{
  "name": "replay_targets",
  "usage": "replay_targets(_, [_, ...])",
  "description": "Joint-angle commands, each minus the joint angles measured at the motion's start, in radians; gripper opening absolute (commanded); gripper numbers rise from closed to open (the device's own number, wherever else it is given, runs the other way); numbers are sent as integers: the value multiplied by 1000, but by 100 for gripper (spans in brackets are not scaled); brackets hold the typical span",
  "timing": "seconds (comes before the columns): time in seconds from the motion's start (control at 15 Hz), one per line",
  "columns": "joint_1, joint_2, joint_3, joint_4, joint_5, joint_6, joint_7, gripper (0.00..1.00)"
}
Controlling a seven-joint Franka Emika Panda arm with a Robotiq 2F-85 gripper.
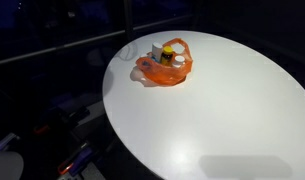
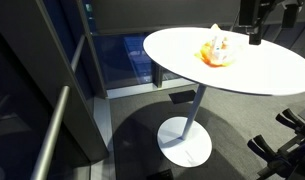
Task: Remove the white container on the left from the plastic bag and put it on the table
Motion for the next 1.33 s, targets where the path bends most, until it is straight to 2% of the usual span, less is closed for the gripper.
replay_targets(0.0, [39, 1, -38, 1, -2, -2, 1, 100])
replay_targets(0.27, [43, 13, -39, 31, -12, -31, 7, 100])
replay_targets(0.67, [62, 56, -74, 117, -37, -55, 16, 100])
replay_targets(1.27, [18, 16, -181, 115, 4, 67, 7, 100])
